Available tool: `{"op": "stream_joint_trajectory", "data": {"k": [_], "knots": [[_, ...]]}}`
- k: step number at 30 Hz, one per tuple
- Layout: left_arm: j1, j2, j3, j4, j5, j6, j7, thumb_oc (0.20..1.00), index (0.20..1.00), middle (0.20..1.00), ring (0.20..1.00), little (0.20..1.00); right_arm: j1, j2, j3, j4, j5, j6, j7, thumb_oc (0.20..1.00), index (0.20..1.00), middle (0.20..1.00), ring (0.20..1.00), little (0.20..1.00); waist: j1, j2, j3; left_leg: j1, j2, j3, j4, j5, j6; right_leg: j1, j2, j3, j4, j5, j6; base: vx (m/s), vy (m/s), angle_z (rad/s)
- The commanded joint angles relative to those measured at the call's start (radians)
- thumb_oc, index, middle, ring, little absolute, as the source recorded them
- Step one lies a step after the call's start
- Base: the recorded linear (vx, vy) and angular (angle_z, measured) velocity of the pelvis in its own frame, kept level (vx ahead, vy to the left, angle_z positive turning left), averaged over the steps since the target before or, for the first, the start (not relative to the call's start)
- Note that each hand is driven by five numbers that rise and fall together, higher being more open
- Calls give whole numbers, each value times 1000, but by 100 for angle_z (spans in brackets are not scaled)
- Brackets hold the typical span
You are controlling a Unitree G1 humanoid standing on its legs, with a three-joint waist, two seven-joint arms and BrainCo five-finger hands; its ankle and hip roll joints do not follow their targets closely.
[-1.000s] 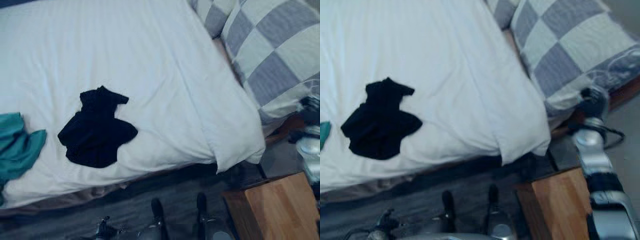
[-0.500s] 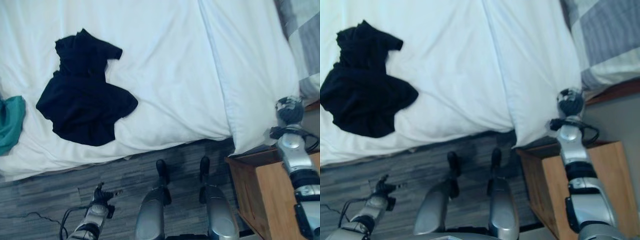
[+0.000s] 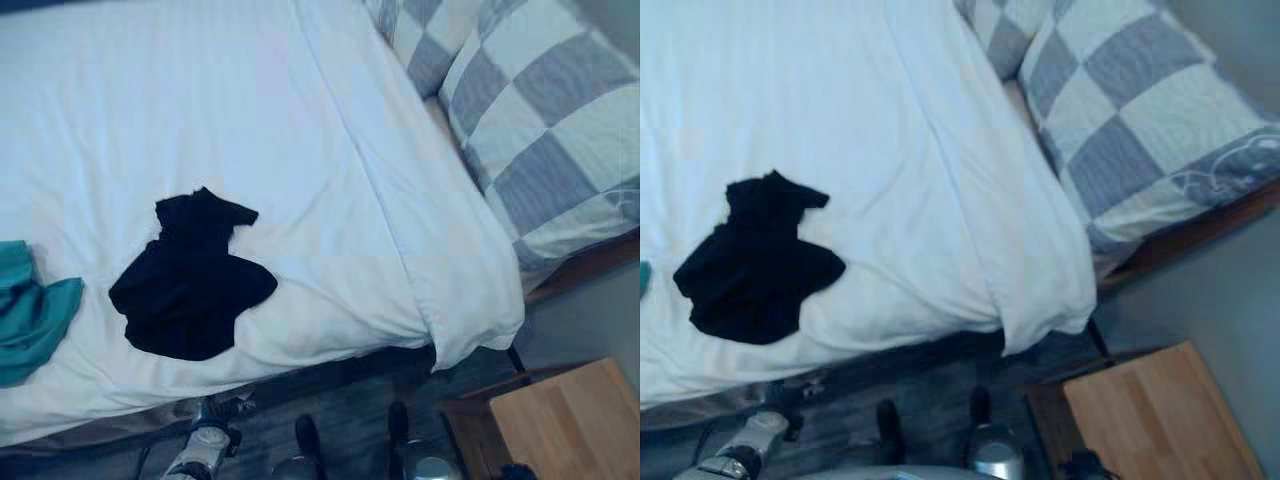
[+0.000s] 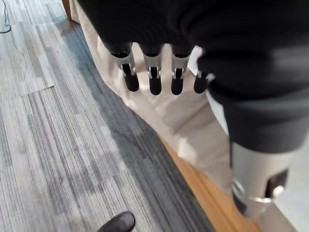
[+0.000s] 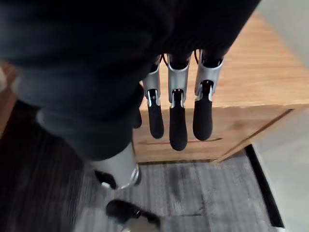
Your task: Tidy up the quilt and then pick up the clothes from the bed and put them into the laundry hamper.
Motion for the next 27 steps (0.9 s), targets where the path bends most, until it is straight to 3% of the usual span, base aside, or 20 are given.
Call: {"op": "stream_joint_trajectory", "data": {"k": [1,3,4,5,7,8,9,10,11,12,13,14,16,20,22,23,24,25,26,27], "knots": [[4,-15,-20,70,27,-2,33,1000,1000,1000,1000,1000,-79,-41,34,4,-103,-11,-3,1000,1000,1000,1000,1000,27,19,19,-44,-14,-51,122,-142,-15,-45,-56,1,39,-127,68,-84,18,-5],[-17,-21,-30,51,15,-5,42,1000,1000,1000,1000,1000,-100,-56,61,-19,-133,-14,-1,1000,1000,1000,1000,1000,30,13,41,-128,-22,-40,263,-156,-46,-40,-83,-26,47,-137,62,-180,121,49],[-23,-22,-34,38,14,-12,47,1000,1000,1000,1000,1000,-119,-65,89,-16,-162,-4,-5,1000,1000,1000,1000,1000,38,15,51,-147,22,-20,295,-152,-58,-41,-100,-48,55,-140,56,-209,418,94],[-11,-34,-33,37,20,-14,63,1000,1000,1000,1000,1000,-129,-58,114,-34,-192,1,4,1000,1000,1000,1000,1000,48,6,41,-120,101,-39,254,-136,-74,-41,-132,-52,66,-130,66,-172,515,97],[-7,-42,-33,43,25,-16,79,1000,1000,1000,1000,1000,-122,-53,113,-52,-195,1,8,1000,1000,1000,1000,1000,47,-6,33,-71,196,-76,199,-100,-96,-41,-173,-60,80,-122,85,-87,578,52],[0,-48,-43,48,36,-18,80,1000,1000,1000,1000,1000,-96,-51,87,-59,-176,-4,17,1000,1000,1000,1000,1000,28,-3,9,-46,288,-75,152,-46,-113,-55,-223,-75,106,-121,112,-50,520,1],[0,-48,-43,48,36,-18,80,1000,1000,1000,1000,1000,-96,-51,87,-59,-176,-4,17,1000,1000,1000,1000,1000,28,-3,9,-46,288,-75,152,-46,-113,-55,-223,-75,106,-121,112,31,943,40],[-2,-51,-51,68,57,0,70,1000,1000,1000,1000,1000,-54,-25,36,-49,-154,1,36,1000,1000,1000,1000,1000,18,9,-19,-12,256,-80,67,-71,-137,-57,-285,-87,163,-70,149,63,553,77],[-2,-50,-51,68,57,0,70,1000,1000,1000,1000,1000,-54,-24,36,-49,-154,1,36,1000,1000,1000,1000,1000,18,5,-19,-11,251,-78,66,-71,-135,-58,-290,-84,164,-70,151,29,747,120],[-3,-47,-40,83,48,2,70,1000,1000,1000,1000,1000,-59,-14,29,-38,-150,10,38,1000,1000,1000,1000,1000,27,-7,-8,2,220,-68,61,-90,-133,-81,-353,-110,204,73,175,-38,204,66],[-3,-47,-40,83,48,2,70,1000,1000,1000,1000,1000,-59,-14,29,-38,-150,10,38,1000,1000,1000,1000,1000,27,-10,-10,-2,217,-68,61,-89,-131,-84,-357,-110,202,76,176,-125,497,17],[10,-43,-29,95,49,8,73,1000,1000,1000,1000,1000,-70,16,30,-46,-127,13,32,1000,1000,1000,1000,1000,57,-11,6,18,182,-23,50,-108,-103,-122,-409,-219,278,95,145,-144,497,-30],[28,-27,-17,97,55,14,62,1000,1000,1000,1000,1000,-79,31,68,-69,-140,3,35,1000,1000,1000,1000,1000,64,-3,19,26,159,2,41,-109,-76,-156,-357,-270,363,21,122,-139,557,-58],[36,-14,-53,99,106,28,46,1000,1000,1000,1000,1000,-77,45,122,-92,-136,-18,26,1000,1000,1000,1000,1000,24,6,47,15,63,-15,62,-105,-28,-202,-36,-160,411,-155,81,-62,342,-20],[30,-29,-59,102,112,20,43,1000,1000,1000,1000,1000,-70,45,139,-88,-134,-24,25,1000,1000,1000,1000,1000,20,10,50,-1,-5,-17,145,-153,-3,-134,8,-157,353,-221,7,60,229,21],[32,-48,-75,99,117,11,52,1000,1000,1000,1000,1000,-70,47,153,-84,-129,-25,21,1000,1000,1000,1000,1000,15,8,56,-43,-46,-31,250,-174,-11,-97,18,-131,291,-242,-34,56,198,43],[36,-79,-83,86,111,3,55,1000,1000,1000,1000,1000,-83,39,166,-87,-136,-22,21,1000,1000,1000,1000,1000,20,13,74,-106,-63,-26,356,-167,-43,-58,10,-106,231,-242,-37,26,139,66],[35,-80,-83,86,111,3,55,1000,1000,1000,1000,1000,-83,39,166,-87,-136,-22,21,1000,1000,1000,1000,1000,19,14,70,-111,-63,-28,357,-166,-42,-60,10,-108,228,-239,-37,-162,265,58],[4,-100,-103,44,80,-13,66,1000,1000,1000,1000,1000,-123,11,197,-84,-168,-17,10,1000,1000,1000,1000,1000,38,28,120,-220,-75,-22,555,-29,-178,-24,-1,-86,185,-246,-70,-156,174,19],[4,-100,-102,44,80,-13,66,1000,1000,1000,1000,1000,-124,11,197,-83,-168,-17,10,1000,1000,1000,1000,1000,36,28,117,-225,-77,-24,552,-25,-178,-27,-2,-88,183,-243,-70,-252,328,-10]]}}
